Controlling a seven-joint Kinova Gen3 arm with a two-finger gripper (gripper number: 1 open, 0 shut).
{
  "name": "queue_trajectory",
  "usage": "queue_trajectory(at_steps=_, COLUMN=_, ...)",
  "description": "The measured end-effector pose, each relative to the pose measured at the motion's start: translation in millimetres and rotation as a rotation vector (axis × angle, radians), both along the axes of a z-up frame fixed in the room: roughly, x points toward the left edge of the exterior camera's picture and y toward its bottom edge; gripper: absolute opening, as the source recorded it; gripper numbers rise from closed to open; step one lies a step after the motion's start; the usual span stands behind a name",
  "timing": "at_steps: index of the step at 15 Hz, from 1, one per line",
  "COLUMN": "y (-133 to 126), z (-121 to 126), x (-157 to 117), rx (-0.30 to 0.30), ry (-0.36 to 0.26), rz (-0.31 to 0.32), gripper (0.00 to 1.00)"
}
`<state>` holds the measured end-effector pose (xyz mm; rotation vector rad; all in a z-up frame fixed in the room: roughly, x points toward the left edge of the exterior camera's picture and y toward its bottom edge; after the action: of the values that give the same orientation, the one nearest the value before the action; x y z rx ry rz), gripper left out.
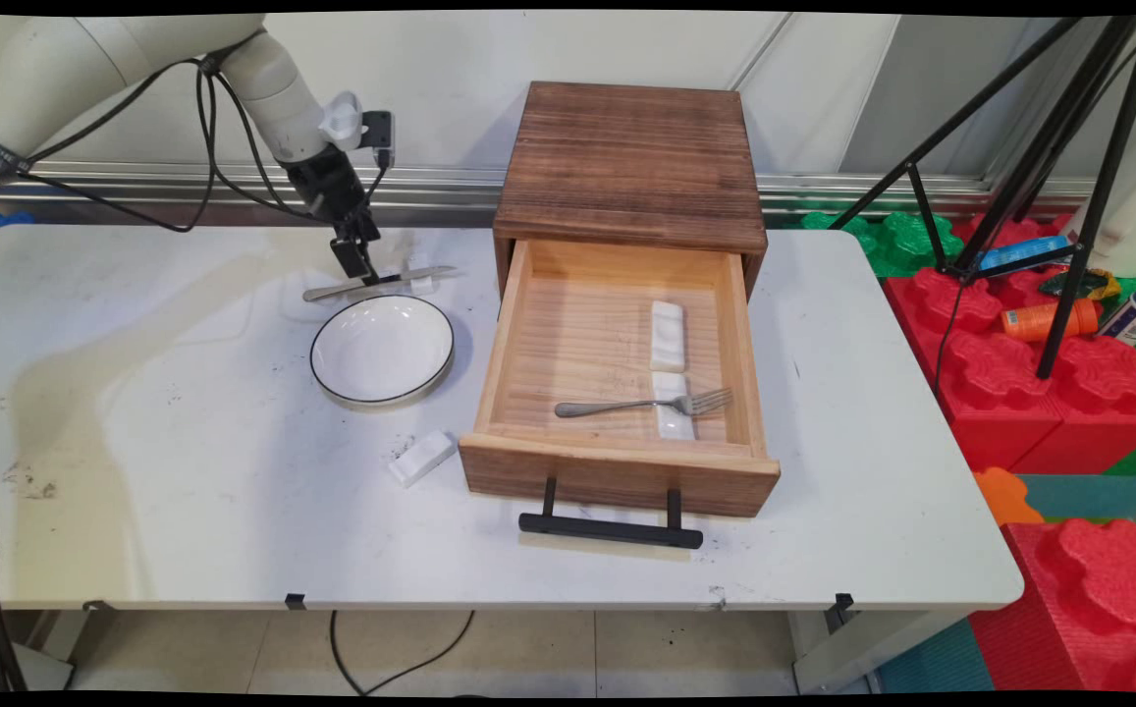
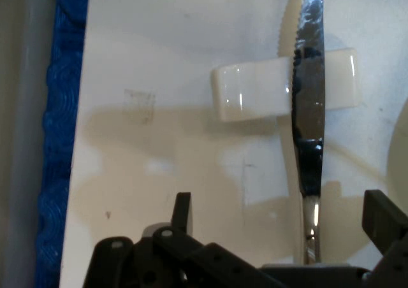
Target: Pick up the knife from the left of the white plate
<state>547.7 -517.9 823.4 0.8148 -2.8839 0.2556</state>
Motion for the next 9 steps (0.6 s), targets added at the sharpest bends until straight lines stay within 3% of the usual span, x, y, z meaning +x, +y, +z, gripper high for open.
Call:
queue_trajectory(at_steps=7, y=-4.1, z=-11.8, x=-2.0, rx=0.017, ry=0.013, rz=-0.001, gripper=1.00)
queue_trajectory(at_steps=8, y=-4.3, z=-12.9, x=-2.2, rx=0.018, ry=0.015, rz=-0.001, gripper=0.00)
queue_trajectory(at_steps=9, y=-4.5, z=-13.6, x=-2.5, rx=0.018, ry=0.016, rz=-0.001, gripper=0.00)
